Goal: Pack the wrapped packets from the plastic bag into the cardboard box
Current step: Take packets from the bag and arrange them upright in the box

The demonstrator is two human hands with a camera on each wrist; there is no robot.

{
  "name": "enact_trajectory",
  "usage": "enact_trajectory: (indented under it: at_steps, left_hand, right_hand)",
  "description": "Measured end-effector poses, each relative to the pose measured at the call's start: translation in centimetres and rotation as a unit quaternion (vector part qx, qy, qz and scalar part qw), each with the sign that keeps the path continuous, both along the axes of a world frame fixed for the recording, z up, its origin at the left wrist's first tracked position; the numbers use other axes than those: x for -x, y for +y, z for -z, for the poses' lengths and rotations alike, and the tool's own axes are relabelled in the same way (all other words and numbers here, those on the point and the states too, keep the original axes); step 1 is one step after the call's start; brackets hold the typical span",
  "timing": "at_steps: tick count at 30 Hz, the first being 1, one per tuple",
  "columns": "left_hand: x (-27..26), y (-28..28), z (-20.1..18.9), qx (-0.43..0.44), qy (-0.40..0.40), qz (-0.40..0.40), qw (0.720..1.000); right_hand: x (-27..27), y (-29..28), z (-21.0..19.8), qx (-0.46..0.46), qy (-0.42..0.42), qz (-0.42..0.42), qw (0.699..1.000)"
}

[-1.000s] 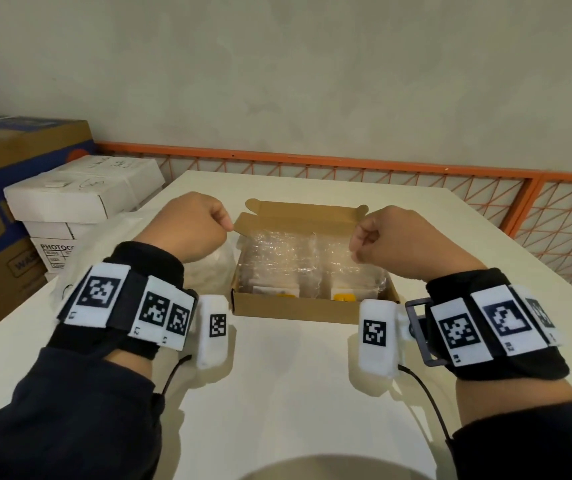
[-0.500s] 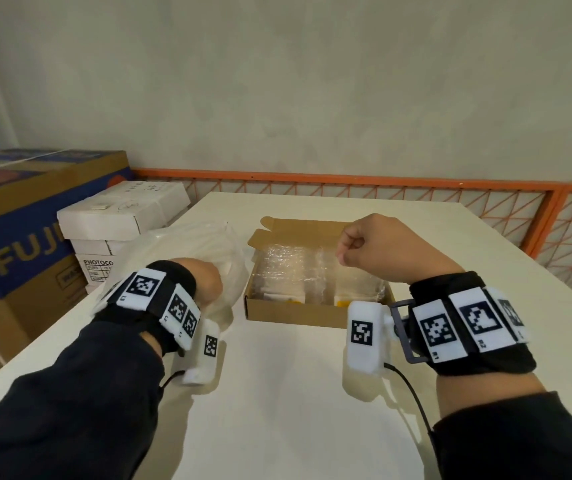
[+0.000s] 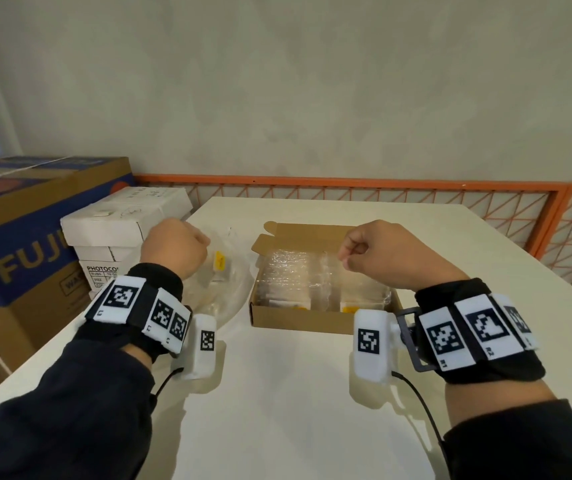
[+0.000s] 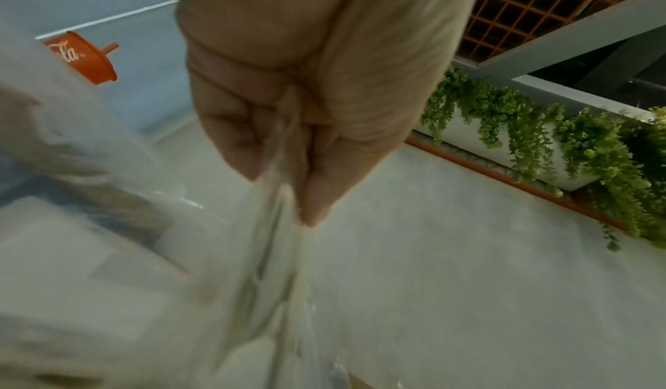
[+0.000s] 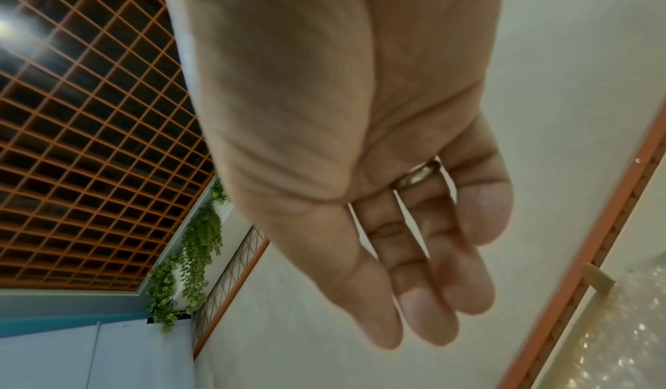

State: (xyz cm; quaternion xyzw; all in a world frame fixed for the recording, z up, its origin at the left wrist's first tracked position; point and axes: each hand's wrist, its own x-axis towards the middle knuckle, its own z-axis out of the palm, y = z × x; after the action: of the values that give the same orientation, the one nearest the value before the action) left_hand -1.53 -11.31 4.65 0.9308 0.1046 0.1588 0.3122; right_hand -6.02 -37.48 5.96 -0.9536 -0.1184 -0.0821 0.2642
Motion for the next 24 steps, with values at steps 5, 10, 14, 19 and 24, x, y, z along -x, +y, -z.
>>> enact_trajectory:
  at_steps: [5,10,14,19,24]
  left_hand:
    - [1.6,-1.4,-1.2,0.158,-0.058,0.113,0.979]
    - [2.6,-3.8,-3.3,0.243,-0.084,0.249,0.934]
    - [3.0,-6.4,-4.0,0.312,-0.088,0.333,0.885]
    - [2.1,-7.9,-2.8,0.393,-0.094,0.342,0.848]
    - [1.0,-8.0,-1.4,0.412,-0.065,0.331,0.846]
  right_hand:
    - [-0.3,0.7,0.4,-0.028,-0.004,0.003,1.0]
    - [-0.5,1.4,0.7,-0.134,-0.049,0.023,0.99]
    - [-0.2,1.3,0.4,-0.197,-0.085,-0.023,0.976]
    - [-0.9,1.1,0.7,-0.25,-0.098,-0.019,0.963]
    - [-1.0,0.4,0.6,-0.283,-0.097,-0.034,0.954]
